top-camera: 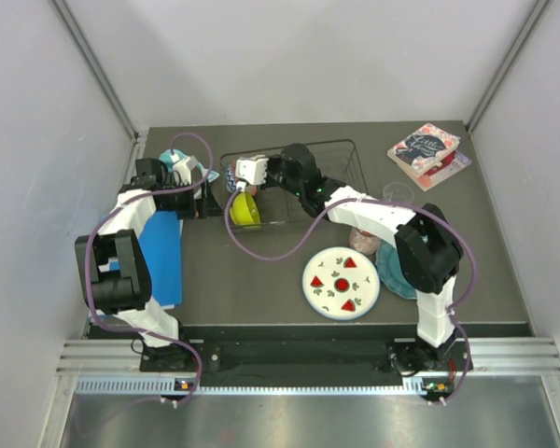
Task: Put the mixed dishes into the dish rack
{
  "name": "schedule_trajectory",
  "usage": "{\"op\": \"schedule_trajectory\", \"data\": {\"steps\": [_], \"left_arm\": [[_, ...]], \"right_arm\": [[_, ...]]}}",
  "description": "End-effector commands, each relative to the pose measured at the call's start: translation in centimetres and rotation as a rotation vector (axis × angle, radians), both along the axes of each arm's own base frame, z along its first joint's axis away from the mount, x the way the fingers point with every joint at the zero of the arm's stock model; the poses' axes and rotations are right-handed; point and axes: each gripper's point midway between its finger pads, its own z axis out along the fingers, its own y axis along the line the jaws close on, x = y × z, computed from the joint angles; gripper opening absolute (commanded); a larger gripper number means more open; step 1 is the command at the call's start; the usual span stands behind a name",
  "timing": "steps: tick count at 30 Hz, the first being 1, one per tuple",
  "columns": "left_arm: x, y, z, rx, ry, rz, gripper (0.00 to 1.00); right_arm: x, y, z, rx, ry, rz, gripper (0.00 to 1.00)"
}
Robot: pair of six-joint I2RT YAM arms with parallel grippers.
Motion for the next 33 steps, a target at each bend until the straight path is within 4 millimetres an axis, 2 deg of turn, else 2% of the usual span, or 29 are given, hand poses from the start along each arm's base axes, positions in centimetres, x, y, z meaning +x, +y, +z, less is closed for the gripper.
{"op": "schedule_trajectory", "data": {"steps": [1,3,7,8,13,17,19,20,23,24,26,27,30,32,33], "left_arm": [[1.4,0.3,0.9,0.008,-0.059,-0.007,0.99],[1.5,0.3,0.9,0.011,-0.063,-0.007,0.99],[1.5,0.3,1.1,0.014,-0.064,-0.009,0.99],[1.5,0.3,1.1,0.015,-0.065,-0.010,0.99],[1.5,0.3,1.1,0.012,-0.063,-0.010,0.99],[1.3,0.2,1.0,0.009,-0.058,-0.012,0.99],[1.3,0.3,1.1,0.016,-0.062,-0.013,0.99],[1.2,0.3,1.1,0.019,-0.062,-0.015,0.99],[1.1,0.4,1.3,0.029,-0.069,-0.017,0.99],[1.2,0.4,1.4,0.031,-0.071,-0.018,0.99],[1.1,0.5,1.6,0.036,-0.068,-0.021,0.99],[1.3,0.6,2.1,0.044,-0.079,-0.023,0.99],[1.3,1.5,3.3,0.075,-0.100,-0.022,0.99],[1.0,3.0,4.2,0.107,-0.110,-0.013,0.99],[1.5,4.5,5.2,0.150,-0.143,-0.002,0.99]], "right_arm": [[-1.8,4.3,6.3,0.156,-0.118,0.107,0.12],[-2.1,4.9,5.8,0.160,-0.117,0.114,0.34],[-2.1,4.9,4.8,0.184,-0.123,0.083,0.64],[-2.0,5.0,5.1,0.204,-0.137,0.078,0.74],[-1.6,4.3,5.5,0.225,-0.166,0.036,0.84],[-1.2,3.1,7.9,0.259,-0.195,-0.001,0.89],[-1.3,2.4,8.3,0.252,-0.186,-0.021,0.90],[-1.7,1.9,8.5,0.236,-0.167,-0.028,0.99],[-3.3,0.7,7.7,0.204,-0.055,-0.028,1.00],[-4.0,0.5,6.7,0.206,-0.002,-0.023,1.00],[-5.6,-0.6,6.9,0.219,0.056,-0.028,1.00],[-6.1,-1.1,6.4,0.243,0.106,-0.060,1.00],[-7.1,-3.8,8.1,0.349,0.208,-0.183,0.99],[-8.1,-6.2,10.0,0.424,0.275,-0.272,1.00],[-8.7,-6.8,11.2,0.543,0.361,-0.313,1.00]]}}
